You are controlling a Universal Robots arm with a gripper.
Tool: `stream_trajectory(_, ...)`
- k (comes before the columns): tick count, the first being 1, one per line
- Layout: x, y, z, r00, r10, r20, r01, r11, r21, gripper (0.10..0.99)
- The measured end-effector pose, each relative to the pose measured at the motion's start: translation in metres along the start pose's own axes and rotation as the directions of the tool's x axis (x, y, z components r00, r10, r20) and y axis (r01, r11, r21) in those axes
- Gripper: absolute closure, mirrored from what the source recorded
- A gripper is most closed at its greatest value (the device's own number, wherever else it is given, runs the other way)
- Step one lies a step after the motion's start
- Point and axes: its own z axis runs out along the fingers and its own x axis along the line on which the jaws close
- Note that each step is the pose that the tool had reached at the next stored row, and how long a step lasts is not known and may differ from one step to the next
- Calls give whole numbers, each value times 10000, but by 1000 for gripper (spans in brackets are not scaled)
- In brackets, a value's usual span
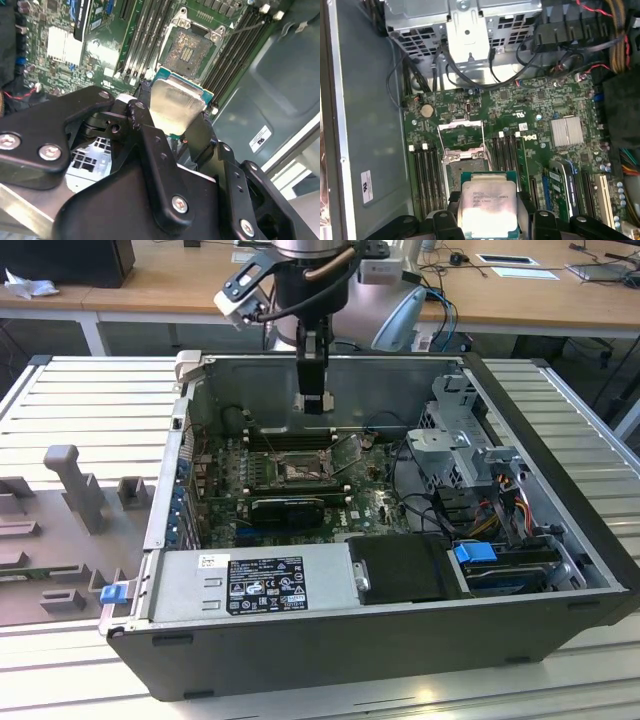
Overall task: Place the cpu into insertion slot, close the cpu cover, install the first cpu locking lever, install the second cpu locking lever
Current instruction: 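Place the cpu into insertion slot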
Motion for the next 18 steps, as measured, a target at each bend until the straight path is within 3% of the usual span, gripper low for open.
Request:
stream_trajectory(3,-1,-5,24,9995,-313,-27,313,9995,5,561)
stream_trajectory(18,-3,-16,141,9995,-320,-37,320,9995,6,561)
